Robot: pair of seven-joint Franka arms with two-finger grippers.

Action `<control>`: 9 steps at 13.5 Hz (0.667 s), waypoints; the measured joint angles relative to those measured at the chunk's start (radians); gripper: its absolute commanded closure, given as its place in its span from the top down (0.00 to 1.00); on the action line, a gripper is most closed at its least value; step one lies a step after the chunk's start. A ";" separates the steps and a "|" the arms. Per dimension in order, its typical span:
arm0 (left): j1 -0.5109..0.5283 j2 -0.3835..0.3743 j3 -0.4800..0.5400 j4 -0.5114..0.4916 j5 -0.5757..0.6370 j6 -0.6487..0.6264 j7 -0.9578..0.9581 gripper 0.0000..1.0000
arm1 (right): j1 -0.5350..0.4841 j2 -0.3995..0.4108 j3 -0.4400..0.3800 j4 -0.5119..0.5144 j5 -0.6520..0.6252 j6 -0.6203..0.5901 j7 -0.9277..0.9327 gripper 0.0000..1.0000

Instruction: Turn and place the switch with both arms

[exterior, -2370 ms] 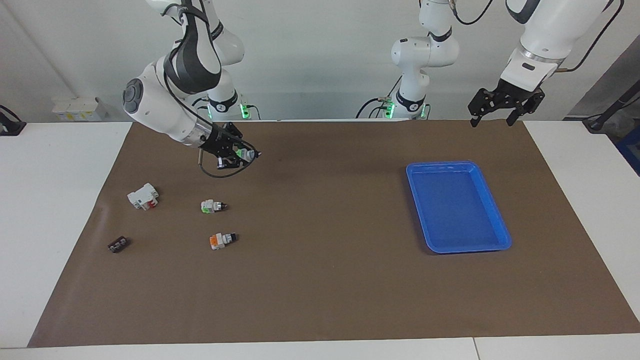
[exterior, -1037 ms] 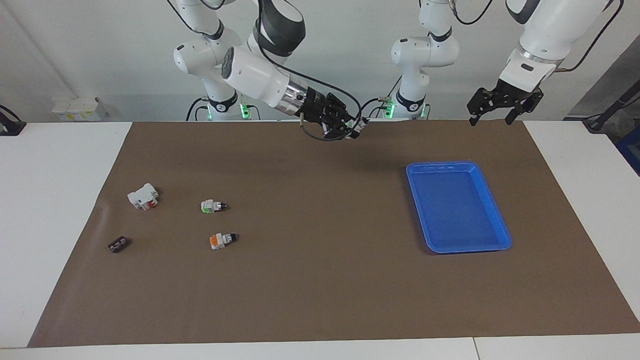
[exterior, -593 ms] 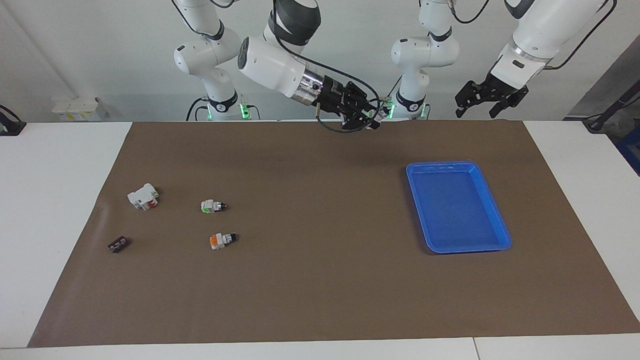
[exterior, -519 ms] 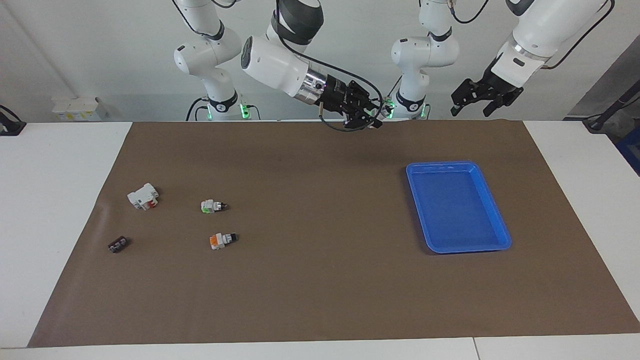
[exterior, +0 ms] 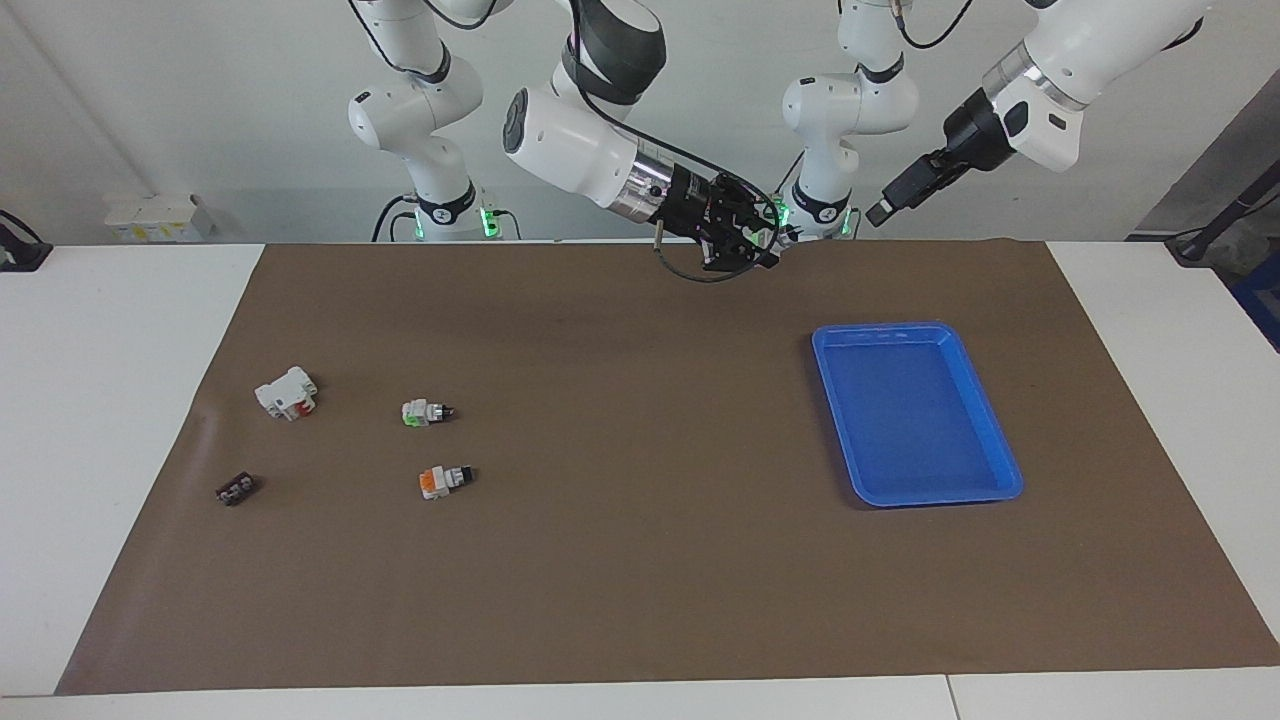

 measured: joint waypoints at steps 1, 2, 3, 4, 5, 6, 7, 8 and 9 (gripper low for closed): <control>0.000 0.000 -0.003 0.001 -0.009 0.005 -0.116 1.00 | 0.005 0.001 0.000 0.000 -0.001 0.007 0.001 0.00; -0.001 0.000 -0.006 0.001 -0.021 0.020 -0.233 1.00 | 0.009 0.002 0.000 0.001 -0.002 0.008 0.004 0.00; -0.001 0.000 -0.010 0.001 -0.028 0.039 -0.335 1.00 | 0.011 0.004 0.000 0.002 -0.005 0.008 0.006 0.00; -0.001 0.000 -0.015 0.001 -0.031 0.061 -0.433 1.00 | 0.012 0.005 0.000 0.002 -0.010 0.008 0.007 0.00; -0.004 0.001 -0.020 0.001 -0.032 0.082 -0.522 1.00 | 0.012 0.005 0.000 0.002 -0.012 0.008 0.008 0.00; -0.010 0.001 -0.023 0.001 -0.036 0.095 -0.609 1.00 | 0.014 0.006 0.000 0.002 -0.014 0.007 0.008 0.00; -0.017 0.001 -0.026 0.001 -0.042 0.100 -0.712 1.00 | 0.019 0.007 0.001 0.002 -0.014 0.007 0.009 0.00; -0.024 0.001 -0.028 0.001 -0.044 0.109 -0.826 1.00 | 0.024 0.008 0.001 0.002 -0.017 0.007 0.014 0.00; -0.028 0.002 -0.030 0.000 -0.049 0.125 -0.919 1.00 | 0.027 0.008 0.001 0.002 -0.023 0.007 0.022 0.00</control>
